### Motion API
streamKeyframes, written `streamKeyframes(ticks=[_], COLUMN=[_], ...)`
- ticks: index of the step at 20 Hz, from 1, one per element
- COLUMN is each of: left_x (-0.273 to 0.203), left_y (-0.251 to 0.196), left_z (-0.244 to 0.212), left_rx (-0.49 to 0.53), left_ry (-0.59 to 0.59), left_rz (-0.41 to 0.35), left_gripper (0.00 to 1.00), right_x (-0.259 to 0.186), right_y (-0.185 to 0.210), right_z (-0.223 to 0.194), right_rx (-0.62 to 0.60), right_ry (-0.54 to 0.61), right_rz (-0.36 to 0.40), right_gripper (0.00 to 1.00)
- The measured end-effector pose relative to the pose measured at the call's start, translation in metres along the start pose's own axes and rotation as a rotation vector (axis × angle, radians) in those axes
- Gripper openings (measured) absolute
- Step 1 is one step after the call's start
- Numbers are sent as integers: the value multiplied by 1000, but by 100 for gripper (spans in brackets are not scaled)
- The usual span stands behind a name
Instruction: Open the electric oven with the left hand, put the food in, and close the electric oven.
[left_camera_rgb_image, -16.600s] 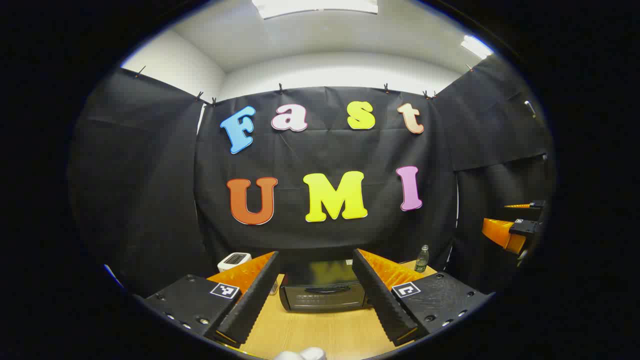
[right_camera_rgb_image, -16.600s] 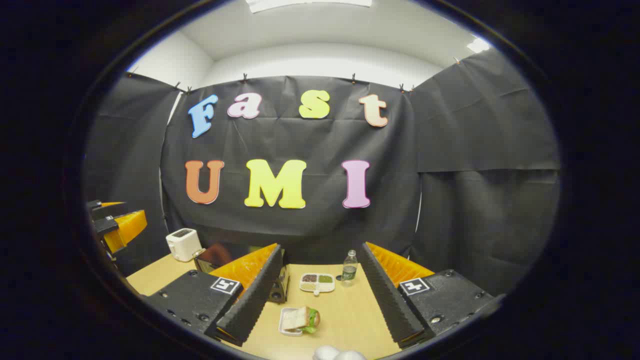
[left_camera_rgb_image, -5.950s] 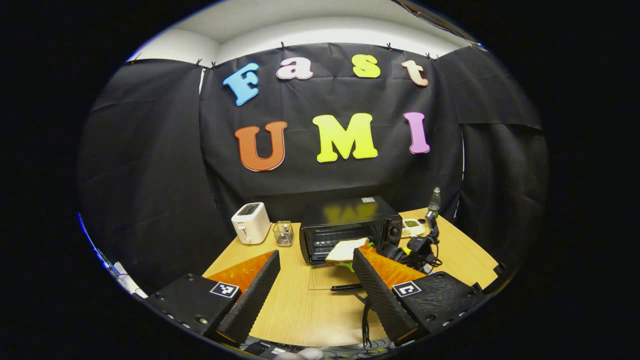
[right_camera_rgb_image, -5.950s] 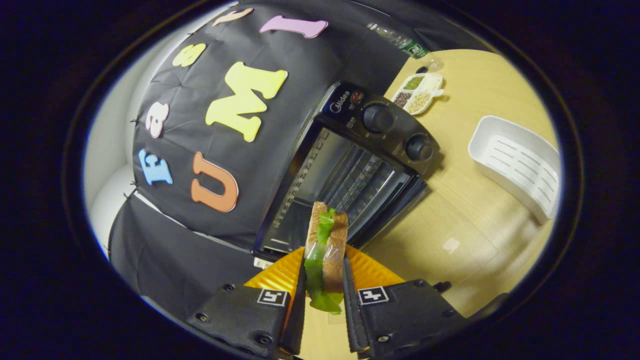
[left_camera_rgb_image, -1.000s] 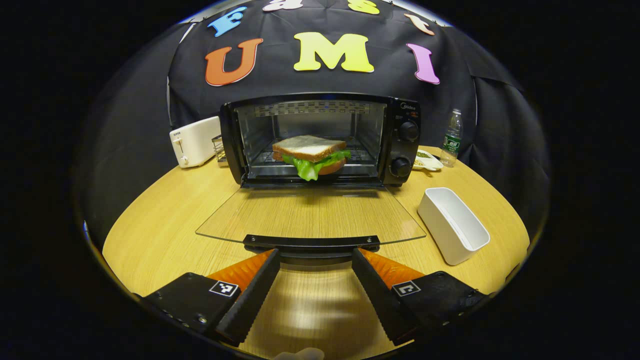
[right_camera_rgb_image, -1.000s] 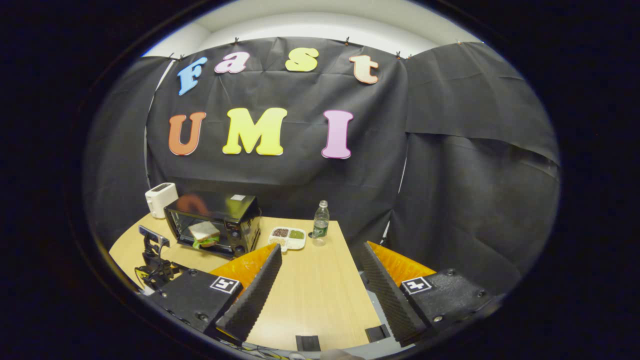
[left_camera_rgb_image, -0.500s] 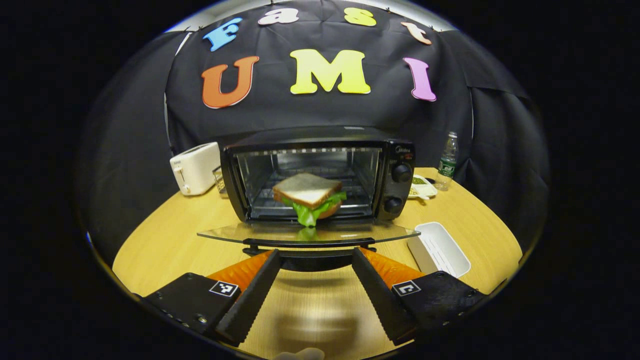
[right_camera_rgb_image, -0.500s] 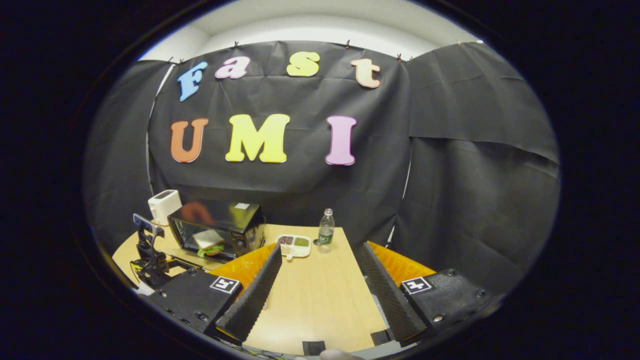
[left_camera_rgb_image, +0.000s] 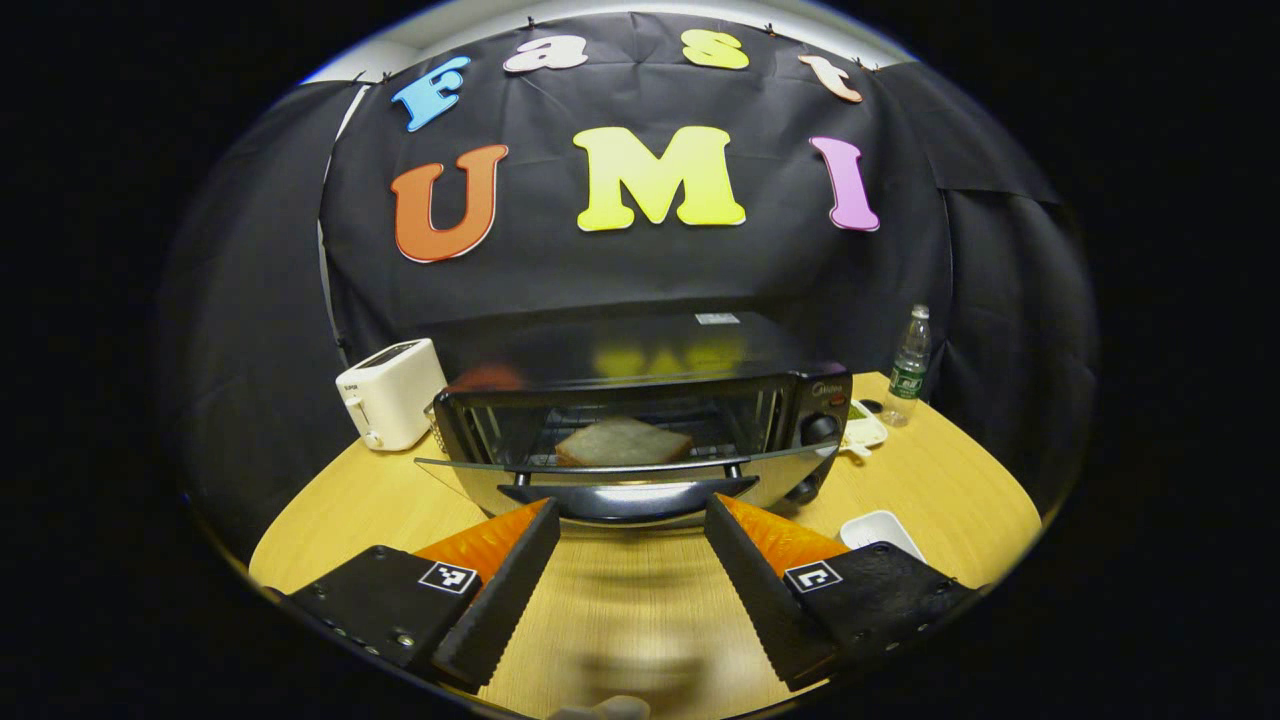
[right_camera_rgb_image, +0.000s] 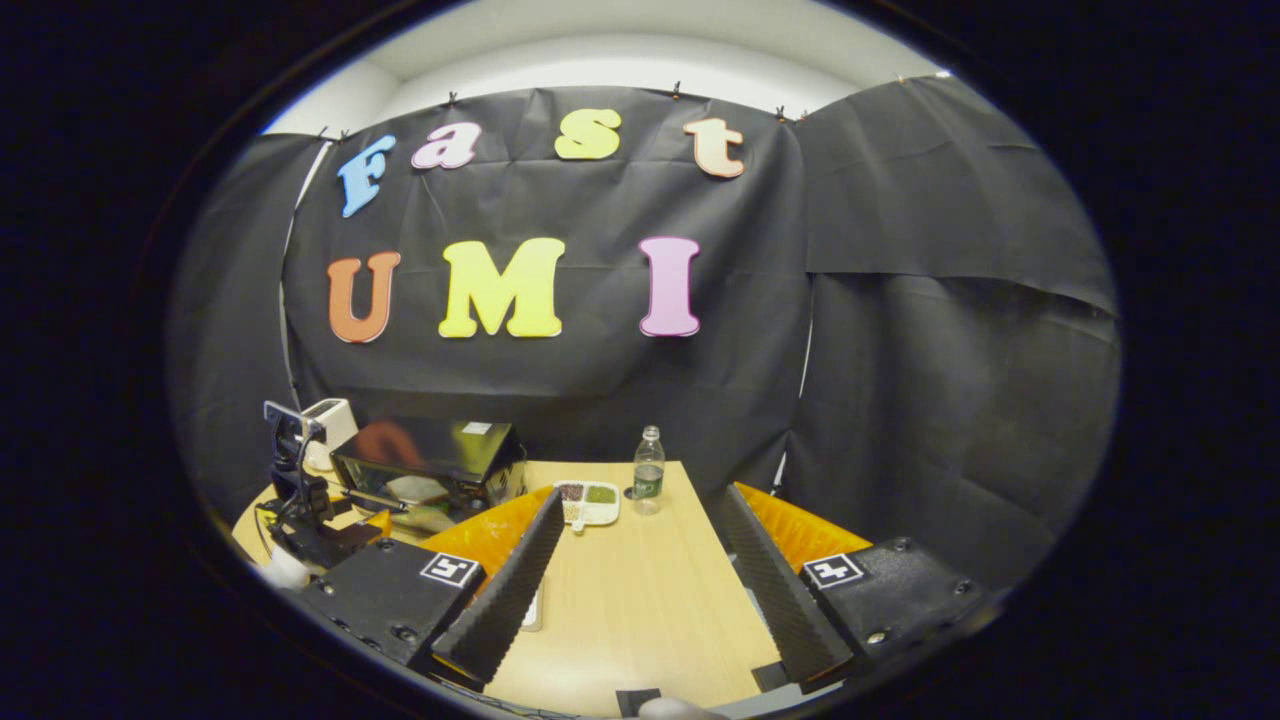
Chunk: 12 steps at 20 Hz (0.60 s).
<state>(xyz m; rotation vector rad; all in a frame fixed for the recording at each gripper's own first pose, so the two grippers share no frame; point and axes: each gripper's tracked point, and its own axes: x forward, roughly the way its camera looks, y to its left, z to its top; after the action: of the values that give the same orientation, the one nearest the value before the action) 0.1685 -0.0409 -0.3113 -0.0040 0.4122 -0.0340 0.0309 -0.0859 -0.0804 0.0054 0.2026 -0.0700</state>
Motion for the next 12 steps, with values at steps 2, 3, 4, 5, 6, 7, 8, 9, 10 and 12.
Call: streamKeyframes(ticks=[2,3,4,5,6,7,8,9,10,12], left_x=[2,3,6,7,8,8,6,4,1,-5], left_y=[-2,-2,-3,-1,0,1,0,-1,-1,1], left_z=[3,1,0,-2,-2,1,2,3,3,4], left_rx=[5,9,12,19,20,16,15,19,21,29], left_ry=[-8,-6,-1,5,7,0,-4,-6,-6,-9], left_rz=[-8,-11,-16,-13,-9,-9,-10,-11,-10,-4], left_gripper=[96,96,96,96,96,96,96,96,96,96], right_x=[0,0,0,0,0,-1,-1,-1,-1,-2], right_y=[1,1,2,1,1,0,0,0,1,3], right_z=[1,1,1,1,1,2,2,2,2,2], right_rx=[1,-1,-4,-3,-2,-2,-5,-9,-11,-7], right_ry=[-4,-5,-1,0,1,0,1,0,1,1], right_rz=[0,-1,-2,-3,-4,-5,-6,-3,0,7], right_gripper=[100,100,100,100,100,100,100,100,100,100])
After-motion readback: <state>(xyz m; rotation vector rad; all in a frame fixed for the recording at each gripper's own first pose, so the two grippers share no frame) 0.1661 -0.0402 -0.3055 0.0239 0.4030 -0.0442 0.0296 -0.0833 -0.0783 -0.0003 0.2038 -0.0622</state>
